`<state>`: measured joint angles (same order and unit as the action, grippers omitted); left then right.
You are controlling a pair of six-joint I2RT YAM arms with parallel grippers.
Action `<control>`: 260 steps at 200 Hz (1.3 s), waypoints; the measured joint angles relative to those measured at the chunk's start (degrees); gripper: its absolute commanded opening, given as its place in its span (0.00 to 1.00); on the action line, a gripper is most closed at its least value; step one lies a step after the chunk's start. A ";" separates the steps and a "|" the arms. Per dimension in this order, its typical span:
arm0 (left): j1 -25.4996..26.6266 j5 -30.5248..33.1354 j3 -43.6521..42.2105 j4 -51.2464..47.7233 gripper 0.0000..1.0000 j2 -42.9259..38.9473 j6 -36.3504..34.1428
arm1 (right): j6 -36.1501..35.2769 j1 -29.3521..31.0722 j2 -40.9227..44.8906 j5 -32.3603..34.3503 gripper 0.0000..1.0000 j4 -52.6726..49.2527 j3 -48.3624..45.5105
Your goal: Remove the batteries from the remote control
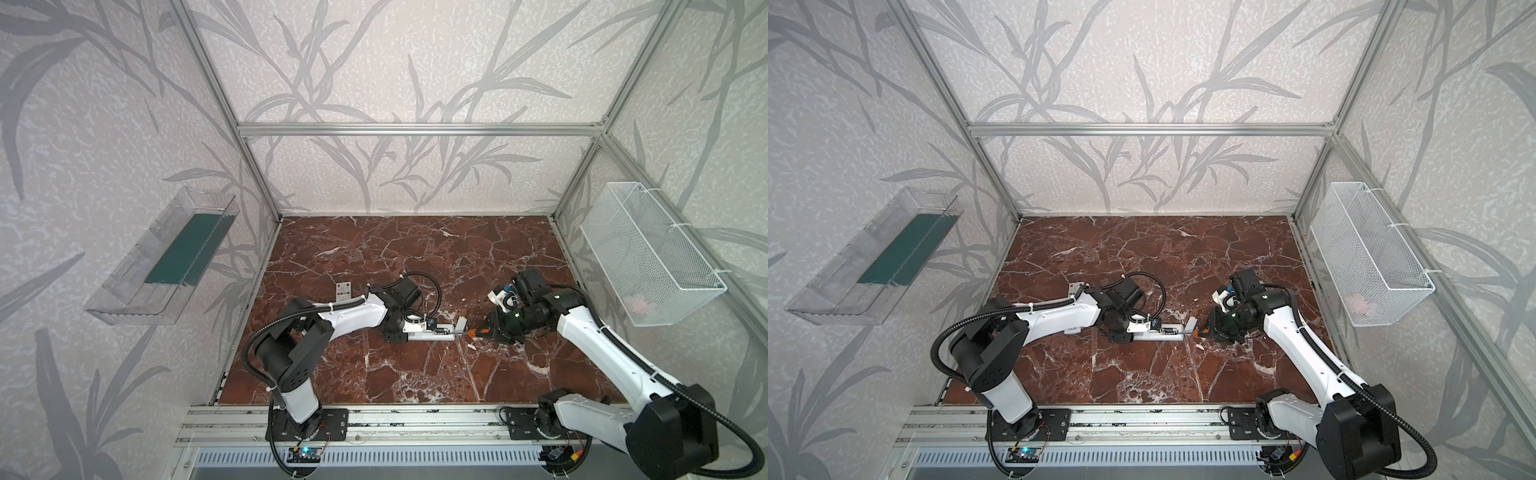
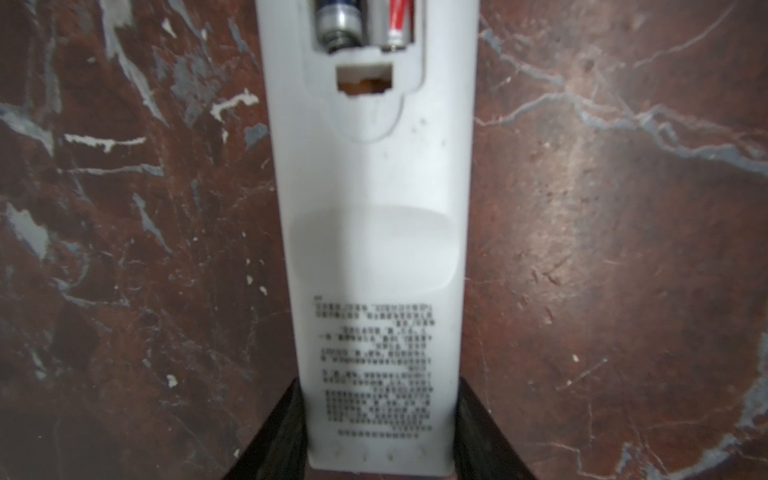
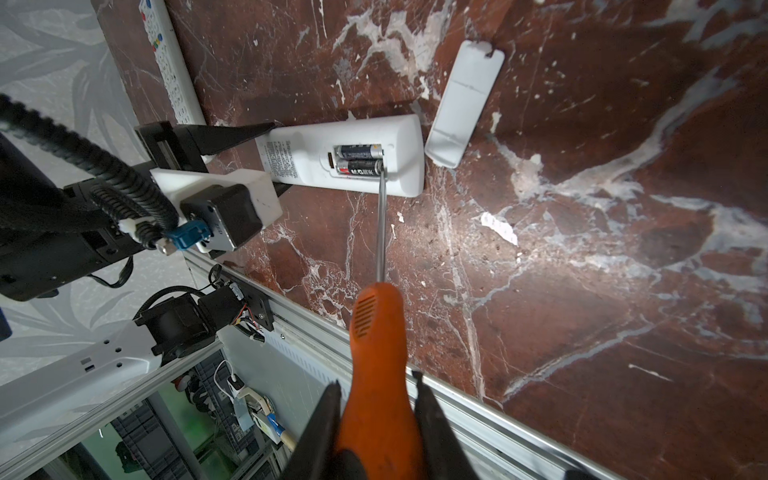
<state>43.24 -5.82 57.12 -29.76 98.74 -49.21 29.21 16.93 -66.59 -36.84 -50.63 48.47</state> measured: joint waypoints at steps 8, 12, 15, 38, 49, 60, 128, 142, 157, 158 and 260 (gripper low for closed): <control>0.00 0.00 0.00 -0.02 0.00 0.00 0.00 | 0.57 -0.07 0.02 -0.24 0.00 0.22 -0.11; 0.00 0.00 0.00 -0.02 0.00 0.00 0.00 | 0.94 -0.09 0.07 -0.37 0.00 0.26 -0.15; 0.00 -0.02 0.00 -0.02 0.00 0.00 0.00 | 1.16 -0.13 0.13 -0.50 0.00 0.37 -0.24; 0.00 0.00 0.02 -0.04 0.00 0.00 0.02 | 3.13 -0.13 0.61 -1.03 0.00 0.92 -0.70; 0.00 0.00 0.02 -0.07 0.00 0.00 0.04 | 4.04 -0.17 0.66 -1.36 0.00 1.07 -0.76; 0.00 0.02 0.02 -0.15 0.00 0.00 0.11 | 4.85 -0.20 0.66 -1.66 0.00 1.27 -0.85; 0.00 0.44 0.07 -0.68 0.00 0.00 0.42 | 9.22 -0.37 1.44 -2.89 0.00 2.99 -1.75; 0.00 0.55 0.09 -0.76 0.00 0.00 0.44 | 9.90 -0.37 1.88 -3.04 0.00 3.13 -1.75; 0.00 0.76 0.11 -0.90 0.00 0.00 0.48 | 10.25 -0.37 2.19 -3.19 0.00 3.26 -1.75; 0.00 0.79 0.11 -0.90 0.00 -0.02 0.48 | 10.27 -0.37 2.19 -3.21 0.00 3.26 -1.75; 0.00 1.46 0.13 -1.29 0.00 -0.02 1.03 | 11.76 -0.39 1.88 -3.89 0.00 4.31 -1.68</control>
<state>43.24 -4.36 57.25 -31.05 98.72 -48.18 40.97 16.53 -64.71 -40.73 -46.33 46.78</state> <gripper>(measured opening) 0.484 0.279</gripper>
